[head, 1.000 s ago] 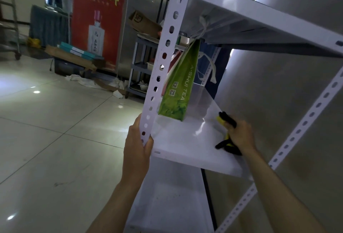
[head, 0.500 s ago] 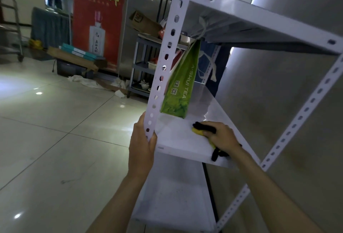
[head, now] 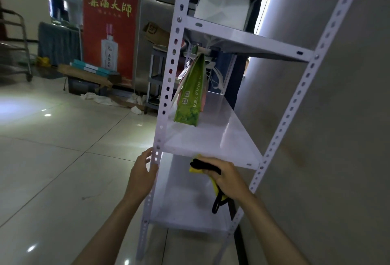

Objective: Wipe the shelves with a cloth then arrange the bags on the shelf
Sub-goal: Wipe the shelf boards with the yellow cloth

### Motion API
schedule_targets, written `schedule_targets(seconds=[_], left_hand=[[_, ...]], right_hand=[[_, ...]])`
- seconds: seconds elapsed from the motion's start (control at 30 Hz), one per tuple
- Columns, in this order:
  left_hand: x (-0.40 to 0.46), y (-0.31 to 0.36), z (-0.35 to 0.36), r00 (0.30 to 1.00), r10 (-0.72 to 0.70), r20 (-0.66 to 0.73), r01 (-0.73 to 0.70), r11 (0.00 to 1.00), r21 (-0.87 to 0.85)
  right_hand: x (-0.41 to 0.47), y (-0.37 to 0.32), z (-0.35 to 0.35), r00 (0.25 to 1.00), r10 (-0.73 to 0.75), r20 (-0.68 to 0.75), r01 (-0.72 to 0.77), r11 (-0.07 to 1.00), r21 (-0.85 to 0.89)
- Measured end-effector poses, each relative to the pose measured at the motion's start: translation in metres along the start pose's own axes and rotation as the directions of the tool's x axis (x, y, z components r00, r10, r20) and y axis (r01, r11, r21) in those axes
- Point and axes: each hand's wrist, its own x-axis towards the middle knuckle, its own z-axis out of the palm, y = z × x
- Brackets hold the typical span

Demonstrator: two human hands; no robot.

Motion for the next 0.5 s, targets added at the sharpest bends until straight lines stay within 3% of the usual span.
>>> schedule_targets(seconds=[0.23, 0.5], left_hand=[[-0.055, -0.022, 0.0, 0.996, -0.067, 0.061, 0.053, 0.975, 0.214], [-0.048, -0.062, -0.003, 0.98, -0.198, 0.034, 0.173, 0.918, 0.356]], right_hand=[[-0.091, 0.045, 0.029, 0.98, 0.196, 0.034, -0.198, 0.972, 0.123], [-0.098, 0.108, 0.078, 0.944, 0.329, 0.043, -0.33, 0.924, 0.194]])
